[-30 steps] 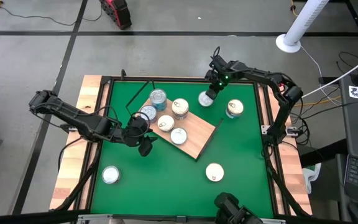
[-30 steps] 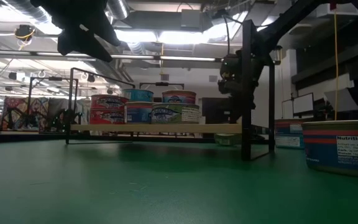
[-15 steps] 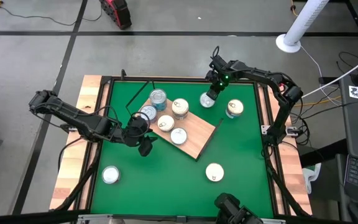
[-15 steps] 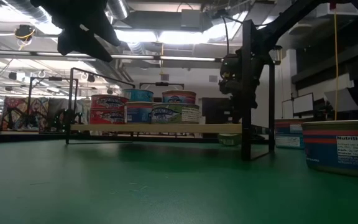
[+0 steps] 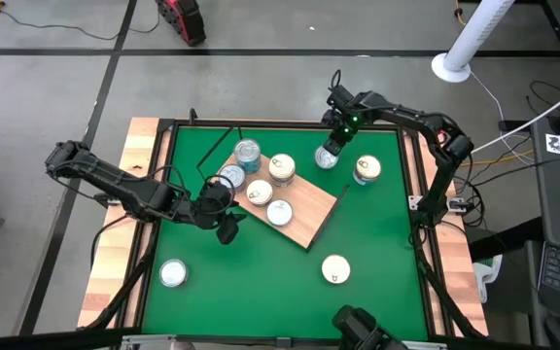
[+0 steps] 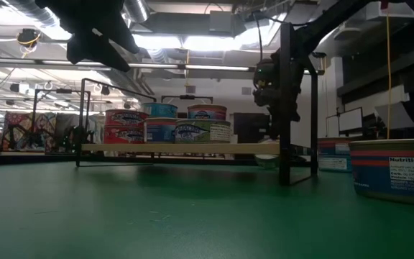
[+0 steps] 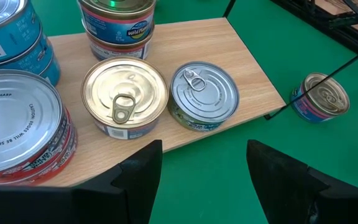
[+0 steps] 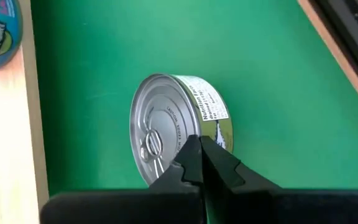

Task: Stack canned seafood by type on shelf
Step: Stack the green can on top of the green can on the shelf

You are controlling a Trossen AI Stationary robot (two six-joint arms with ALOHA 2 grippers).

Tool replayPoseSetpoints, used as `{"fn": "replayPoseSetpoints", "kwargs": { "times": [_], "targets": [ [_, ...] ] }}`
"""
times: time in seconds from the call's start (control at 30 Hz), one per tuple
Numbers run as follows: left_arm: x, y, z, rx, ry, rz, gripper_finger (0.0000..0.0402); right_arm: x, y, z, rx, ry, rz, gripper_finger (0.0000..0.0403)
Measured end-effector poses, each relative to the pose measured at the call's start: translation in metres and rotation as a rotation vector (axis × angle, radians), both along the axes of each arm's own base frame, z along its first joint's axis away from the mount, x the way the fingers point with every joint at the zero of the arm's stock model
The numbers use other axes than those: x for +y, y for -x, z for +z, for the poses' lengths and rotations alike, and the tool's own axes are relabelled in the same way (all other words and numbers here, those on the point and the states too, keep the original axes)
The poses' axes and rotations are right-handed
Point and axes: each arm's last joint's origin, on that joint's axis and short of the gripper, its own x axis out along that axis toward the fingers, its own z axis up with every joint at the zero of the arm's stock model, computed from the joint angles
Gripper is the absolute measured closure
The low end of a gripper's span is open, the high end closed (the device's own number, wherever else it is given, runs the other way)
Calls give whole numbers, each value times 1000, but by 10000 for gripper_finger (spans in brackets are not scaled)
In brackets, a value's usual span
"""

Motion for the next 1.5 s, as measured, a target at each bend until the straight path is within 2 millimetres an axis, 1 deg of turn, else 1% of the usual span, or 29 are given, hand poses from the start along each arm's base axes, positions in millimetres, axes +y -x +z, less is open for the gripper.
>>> {"fn": "replayPoseSetpoints", "kwargs": {
  "times": [0.23, 0.33, 0.8, 0.9, 1.3, 1.4, 1.5],
  "targets": [
    [0, 0, 0, 4, -11, -9, 174, 13, -13, 1, 12, 35, 47, 403],
    [0, 0, 0, 4, -11, -9, 174, 15, -17, 5, 2, 46, 58, 403],
    [0, 0, 0, 4, -11, -9, 174, 12, -27, 46, -39, 92, 68, 403],
    [0, 0, 0, 4, -11, -9, 174, 12, -27, 51, -44, 98, 71, 403],
    [0, 0, 0, 4, -12, -9, 174, 13, -25, 49, -23, 82, 73, 398],
    [0, 0, 0, 4, -12, -10, 174, 13, -24, 45, -16, 82, 83, 381],
    [0, 0, 0, 4, -12, -10, 174, 14, -22, 40, 12, 95, 100, 350]
  ]
}}
